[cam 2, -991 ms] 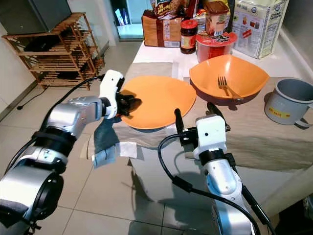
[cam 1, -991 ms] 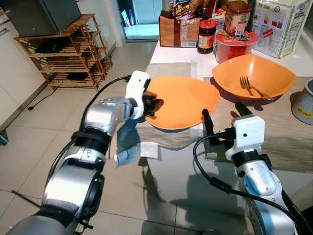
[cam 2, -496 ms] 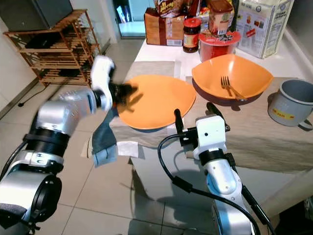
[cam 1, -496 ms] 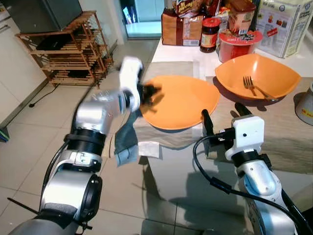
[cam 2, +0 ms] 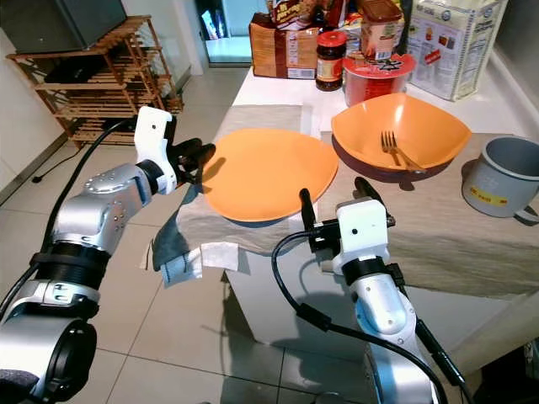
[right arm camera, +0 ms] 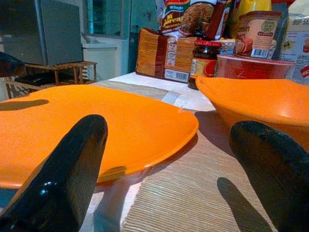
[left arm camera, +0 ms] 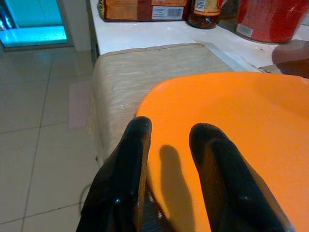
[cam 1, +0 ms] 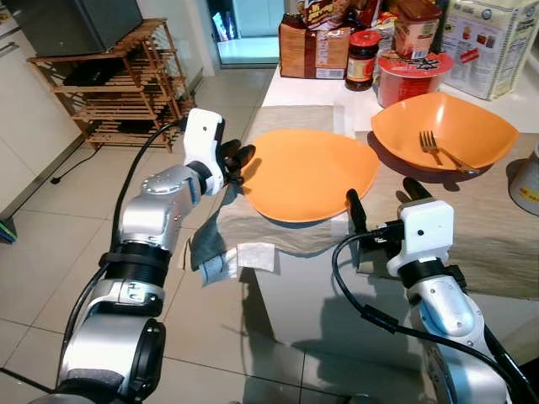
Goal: Setting the table
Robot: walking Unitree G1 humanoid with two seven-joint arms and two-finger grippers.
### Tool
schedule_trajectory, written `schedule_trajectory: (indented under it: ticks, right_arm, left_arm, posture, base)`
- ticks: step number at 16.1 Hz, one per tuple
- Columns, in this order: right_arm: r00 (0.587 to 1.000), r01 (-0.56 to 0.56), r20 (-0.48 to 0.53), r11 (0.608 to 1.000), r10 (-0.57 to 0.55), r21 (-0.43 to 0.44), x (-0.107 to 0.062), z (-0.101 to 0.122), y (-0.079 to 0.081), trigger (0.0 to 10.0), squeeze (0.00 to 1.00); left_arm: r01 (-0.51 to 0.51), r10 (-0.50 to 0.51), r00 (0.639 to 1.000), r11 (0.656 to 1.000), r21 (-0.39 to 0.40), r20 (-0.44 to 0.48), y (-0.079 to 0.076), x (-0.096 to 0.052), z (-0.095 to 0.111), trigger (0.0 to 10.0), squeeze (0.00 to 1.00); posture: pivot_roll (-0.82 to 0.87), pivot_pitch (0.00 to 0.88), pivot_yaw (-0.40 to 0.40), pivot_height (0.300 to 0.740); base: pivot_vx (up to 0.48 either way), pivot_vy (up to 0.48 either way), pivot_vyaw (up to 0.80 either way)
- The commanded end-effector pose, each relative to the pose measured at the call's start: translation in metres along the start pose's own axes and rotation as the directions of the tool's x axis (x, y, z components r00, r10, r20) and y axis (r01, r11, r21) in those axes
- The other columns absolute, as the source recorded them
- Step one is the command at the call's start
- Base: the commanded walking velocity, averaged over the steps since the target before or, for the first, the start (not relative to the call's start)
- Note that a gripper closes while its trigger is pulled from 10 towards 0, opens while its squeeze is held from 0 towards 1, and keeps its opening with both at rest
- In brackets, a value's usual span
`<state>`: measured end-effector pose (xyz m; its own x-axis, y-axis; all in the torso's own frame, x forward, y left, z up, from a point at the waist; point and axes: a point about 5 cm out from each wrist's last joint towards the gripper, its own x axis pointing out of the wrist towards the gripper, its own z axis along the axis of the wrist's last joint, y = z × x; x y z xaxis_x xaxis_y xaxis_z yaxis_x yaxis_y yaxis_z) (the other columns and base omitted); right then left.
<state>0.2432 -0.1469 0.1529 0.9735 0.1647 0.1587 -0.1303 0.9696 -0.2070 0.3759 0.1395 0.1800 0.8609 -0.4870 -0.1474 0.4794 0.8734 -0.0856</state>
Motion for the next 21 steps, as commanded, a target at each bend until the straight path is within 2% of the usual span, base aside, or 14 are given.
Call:
schedule_trajectory:
  ticks: [1,5,10,14,15,16,17,20,21]
  right_arm:
    - [1.0,-0.01,-0.019,1.0,0.01,0.017,0.001,-0.003,0.002,10.0,0.0]
    - [1.0,-0.011,-0.019,1.0,0.011,0.023,0.002,-0.003,0.002,10.0,0.0]
    - [1.0,-0.002,-0.023,0.999,0.003,0.032,0.002,-0.003,0.0,10.0,0.0]
    - [0.999,0.022,-0.038,0.994,-0.018,0.108,0.005,-0.002,-0.005,10.0,0.0]
    - [0.999,0.031,-0.037,0.989,-0.026,0.146,0.007,0.0,-0.006,10.0,0.0]
    - [0.998,0.048,-0.048,0.973,-0.038,0.227,0.01,0.002,-0.008,10.0,0.0]
    - [0.998,0.054,-0.056,0.965,-0.041,0.257,0.011,0.001,-0.009,10.0,0.0]
    - [0.996,0.061,-0.082,0.897,-0.027,0.437,0.016,0.002,-0.01,10.0,0.0]
    - [0.995,0.064,-0.092,0.878,-0.023,0.474,0.017,0.001,-0.01,10.0,0.0]
  left_arm:
    - [-0.015,0.015,1.0,1.0,0.008,0.001,0.005,-0.004,-0.001,10.0,0.0]
    - [-0.009,0.009,1.0,1.0,0.009,-0.012,0.005,-0.004,-0.003,10.0,0.0]
    - [-0.001,0.002,0.995,1.0,0.017,-0.095,0.003,-0.004,-0.026,10.0,0.0]
    - [0.008,-0.006,0.991,1.0,0.016,-0.13,0.004,-0.005,-0.033,10.0,0.0]
    - [0.015,-0.013,0.99,1.0,0.017,-0.142,0.004,-0.006,-0.035,10.0,0.0]
    - [0.017,-0.015,0.987,1.0,0.014,-0.158,0.005,-0.007,-0.04,10.0,0.0]
    - [0.021,-0.018,0.987,1.0,0.016,-0.162,0.005,-0.007,-0.041,10.0,0.0]
    - [0.038,-0.036,0.983,0.999,0.009,-0.183,0.003,-0.01,-0.048,10.0,0.0]
    - [0.038,-0.037,0.982,0.999,0.0,-0.187,0.003,-0.011,-0.051,10.0,0.0]
  posture:
    - [-0.16,0.014,0.134,0.735]
    - [-0.15,0.022,0.136,0.735]
    - [-0.16,0.025,0.14,0.735]
    - [-0.16,0.028,0.141,0.735]
    - [-0.16,0.028,0.141,0.735]
    - [-0.16,0.029,0.144,0.735]
    - [-0.16,0.029,0.144,0.735]
    - [-0.16,0.03,0.142,0.735]
    - [-0.15,0.026,0.141,0.735]
  base:
    - [0.0,0.0,0.0]
    - [0.0,0.0,0.0]
    - [0.0,0.0,0.0]
    - [0.0,0.0,0.0]
    - [0.0,0.0,0.0]
    - [0.0,0.0,0.0]
    - [0.0,0.0,0.0]
    - [0.0,0.0,0.0]
    - [0.0,0.0,0.0]
